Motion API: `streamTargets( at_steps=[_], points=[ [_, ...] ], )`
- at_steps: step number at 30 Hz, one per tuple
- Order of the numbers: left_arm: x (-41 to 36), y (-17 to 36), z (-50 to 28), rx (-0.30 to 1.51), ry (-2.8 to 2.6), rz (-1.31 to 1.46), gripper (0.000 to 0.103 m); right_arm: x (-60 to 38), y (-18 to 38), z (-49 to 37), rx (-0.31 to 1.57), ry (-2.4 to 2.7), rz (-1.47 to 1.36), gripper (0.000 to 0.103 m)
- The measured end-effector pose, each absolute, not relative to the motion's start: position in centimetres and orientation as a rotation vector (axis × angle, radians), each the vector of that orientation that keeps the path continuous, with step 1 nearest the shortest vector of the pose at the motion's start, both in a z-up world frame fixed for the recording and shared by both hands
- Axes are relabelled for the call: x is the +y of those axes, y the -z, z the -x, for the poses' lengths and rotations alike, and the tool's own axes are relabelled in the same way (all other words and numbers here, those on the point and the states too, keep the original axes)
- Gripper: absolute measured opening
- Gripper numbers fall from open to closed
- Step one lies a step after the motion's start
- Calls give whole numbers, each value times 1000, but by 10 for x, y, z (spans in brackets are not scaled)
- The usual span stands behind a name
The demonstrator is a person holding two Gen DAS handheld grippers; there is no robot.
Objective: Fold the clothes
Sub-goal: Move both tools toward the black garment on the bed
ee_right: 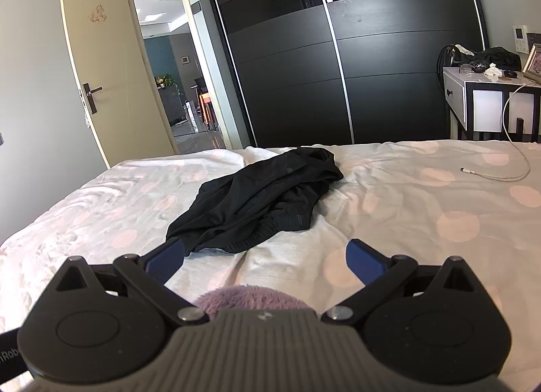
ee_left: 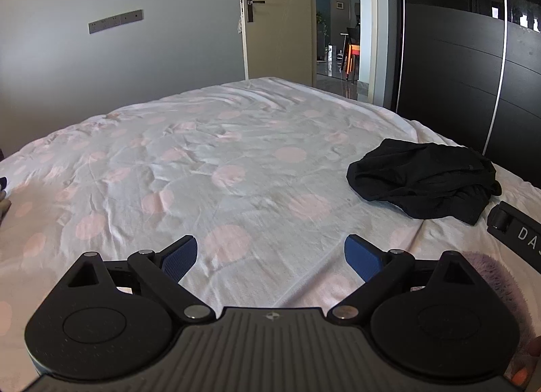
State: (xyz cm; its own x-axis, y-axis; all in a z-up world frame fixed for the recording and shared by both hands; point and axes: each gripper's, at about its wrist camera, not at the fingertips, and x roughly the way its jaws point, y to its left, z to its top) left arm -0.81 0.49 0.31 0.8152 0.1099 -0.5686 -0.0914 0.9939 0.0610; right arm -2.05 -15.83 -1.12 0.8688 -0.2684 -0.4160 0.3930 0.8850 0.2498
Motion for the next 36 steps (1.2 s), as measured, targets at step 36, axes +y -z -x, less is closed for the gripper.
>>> streamTargets(
  at_steps=[36],
  points=[
    [12, 1, 7, 660, -109, -13, 92, -154, 12, 17, 395, 344, -318, 102]
  ],
)
